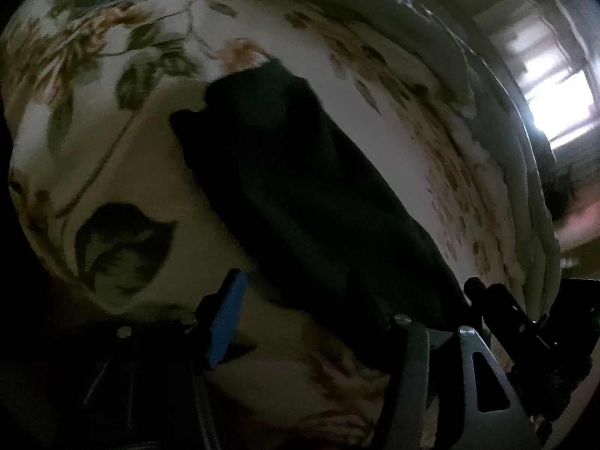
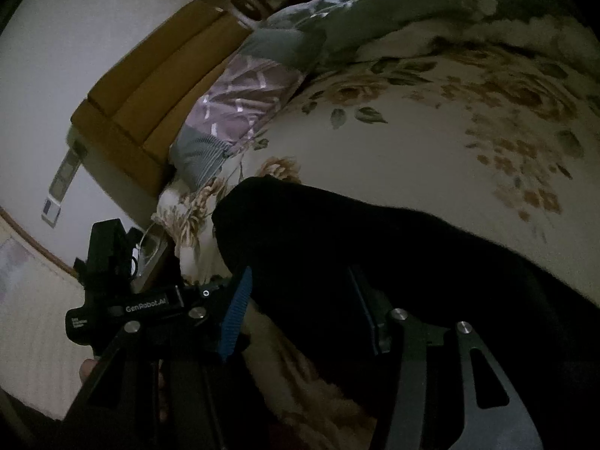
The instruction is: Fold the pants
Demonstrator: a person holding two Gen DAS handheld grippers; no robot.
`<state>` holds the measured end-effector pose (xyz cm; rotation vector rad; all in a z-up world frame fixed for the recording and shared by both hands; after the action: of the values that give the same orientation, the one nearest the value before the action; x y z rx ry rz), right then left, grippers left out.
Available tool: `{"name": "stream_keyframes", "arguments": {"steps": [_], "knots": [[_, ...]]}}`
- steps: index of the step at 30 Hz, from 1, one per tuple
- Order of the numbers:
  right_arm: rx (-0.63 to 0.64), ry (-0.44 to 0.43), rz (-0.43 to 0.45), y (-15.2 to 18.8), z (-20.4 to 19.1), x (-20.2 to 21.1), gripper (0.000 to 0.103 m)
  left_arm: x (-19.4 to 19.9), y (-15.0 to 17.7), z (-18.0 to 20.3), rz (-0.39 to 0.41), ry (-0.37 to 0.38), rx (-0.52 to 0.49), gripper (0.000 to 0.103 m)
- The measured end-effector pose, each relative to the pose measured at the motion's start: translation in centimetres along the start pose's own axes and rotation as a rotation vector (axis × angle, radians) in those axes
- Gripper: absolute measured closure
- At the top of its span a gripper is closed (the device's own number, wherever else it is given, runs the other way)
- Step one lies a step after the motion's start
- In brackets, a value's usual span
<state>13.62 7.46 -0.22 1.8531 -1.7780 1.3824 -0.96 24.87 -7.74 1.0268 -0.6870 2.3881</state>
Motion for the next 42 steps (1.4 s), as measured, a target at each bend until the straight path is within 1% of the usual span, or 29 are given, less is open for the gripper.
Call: {"name": "stream_keyframes", "arguments": {"steps": [4, 7, 11, 13, 18, 21, 25, 32, 36, 37, 38, 39, 42], "knots": [[0.040, 0.004, -0.022, -1.4, -0.8, -1.5, 0.049, 0.6, -0.9, -2.7, 0.012, -0.011, 0.069, 0.038], [0.074, 0.014, -0.046, -2.8, -1.1, -3.2, 0.049, 0.5, -1.5, -4.2, 0.017, -0.003, 0.126, 0.037], [0.114, 0.023, -0.080, -4.3, -1.3, -5.6, 0.049, 0.3, -2.3, -5.8, 0.029, -0.003, 0.174, 0.037], [0.132, 0.025, -0.097, -4.9, -1.4, -6.8, 0.049, 0.1, -2.8, -6.3, 0.032, 0.015, 0.201, 0.037], [0.183, 0.033, -0.171, -6.7, -1.6, -11.2, 0.049, -0.3, -3.7, -6.9, 0.042, 0.018, 0.227, 0.031], [0.214, 0.033, -0.200, -7.3, -1.9, -13.0, 0.049, -0.6, -3.8, -7.0, 0.045, 0.035, 0.245, 0.028], [0.272, -0.002, -0.249, -7.7, -3.1, -15.1, 0.049, -0.9, -3.8, -7.2, 0.048, 0.058, 0.255, 0.025], [0.361, -0.029, -0.355, -7.7, -4.7, -19.8, 0.049, -1.4, -4.3, -7.1, 0.045, 0.046, 0.244, 0.025], [0.389, -0.084, -0.412, -6.9, -6.0, -21.3, 0.049, -1.7, -4.7, -7.3, 0.047, 0.061, 0.259, 0.025], [0.412, -0.076, -0.414, -6.6, -6.3, -21.5, 0.051, -1.8, -4.7, -7.3, 0.048, 0.058, 0.258, 0.026], [0.436, -0.066, -0.408, -6.4, -6.5, -21.4, 0.056, -1.8, -4.7, -7.3, 0.048, 0.052, 0.254, 0.028], [0.446, -0.069, -0.408, -6.2, -6.7, -21.3, 0.064, -1.8, -4.7, -7.3, 0.050, 0.037, 0.249, 0.030], [0.436, -0.081, -0.379, -6.4, -6.6, -20.3, 0.075, -1.6, -4.6, -7.2, 0.058, -0.008, 0.234, 0.039]]}}
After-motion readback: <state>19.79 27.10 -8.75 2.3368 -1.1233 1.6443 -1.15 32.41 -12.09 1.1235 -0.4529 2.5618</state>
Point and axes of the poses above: each gripper's, at about its wrist camera, not at the fingertips, and x roughly against the way its jaws point, z to its right, y to its underside, the point moved 8 cm from there along -x, roughly the way its jaws point, and after that the axes turned 8 degrees about y, right-handed, at the moved point
